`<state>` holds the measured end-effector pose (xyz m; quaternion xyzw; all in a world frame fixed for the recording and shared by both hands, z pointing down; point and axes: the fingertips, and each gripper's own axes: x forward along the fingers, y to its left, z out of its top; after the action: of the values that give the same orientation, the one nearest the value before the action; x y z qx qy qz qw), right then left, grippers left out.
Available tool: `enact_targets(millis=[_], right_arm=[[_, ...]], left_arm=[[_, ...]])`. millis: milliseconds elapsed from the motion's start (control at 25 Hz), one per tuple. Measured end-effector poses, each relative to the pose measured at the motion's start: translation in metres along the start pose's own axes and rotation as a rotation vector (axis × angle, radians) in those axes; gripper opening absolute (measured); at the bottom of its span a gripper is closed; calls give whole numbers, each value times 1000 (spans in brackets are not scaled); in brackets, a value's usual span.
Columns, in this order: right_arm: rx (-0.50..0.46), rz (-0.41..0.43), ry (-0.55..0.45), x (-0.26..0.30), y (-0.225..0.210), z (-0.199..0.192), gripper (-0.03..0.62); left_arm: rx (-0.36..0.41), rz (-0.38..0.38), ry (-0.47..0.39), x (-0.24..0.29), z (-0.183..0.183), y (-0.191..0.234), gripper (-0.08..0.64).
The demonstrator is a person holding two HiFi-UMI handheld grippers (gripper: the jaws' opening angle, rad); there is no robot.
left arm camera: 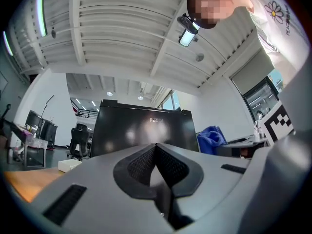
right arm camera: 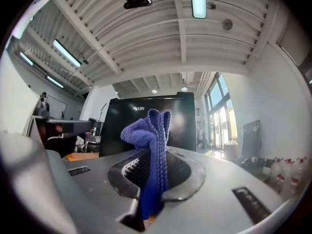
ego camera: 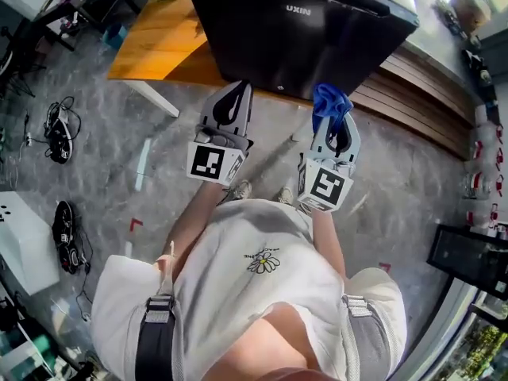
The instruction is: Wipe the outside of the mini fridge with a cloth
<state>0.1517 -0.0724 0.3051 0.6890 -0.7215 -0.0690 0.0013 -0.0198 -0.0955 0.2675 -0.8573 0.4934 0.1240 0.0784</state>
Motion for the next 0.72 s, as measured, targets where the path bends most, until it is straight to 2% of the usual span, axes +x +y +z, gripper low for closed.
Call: enact_targets(millis=[240, 720], right_arm=[[35, 22, 13, -13, 12, -5, 61], [-13, 65, 5, -25, 39, -9, 61]], left_arm=[[-15, 7, 16, -18, -10, -5, 5], [-22, -12, 7, -29, -11, -9, 5]])
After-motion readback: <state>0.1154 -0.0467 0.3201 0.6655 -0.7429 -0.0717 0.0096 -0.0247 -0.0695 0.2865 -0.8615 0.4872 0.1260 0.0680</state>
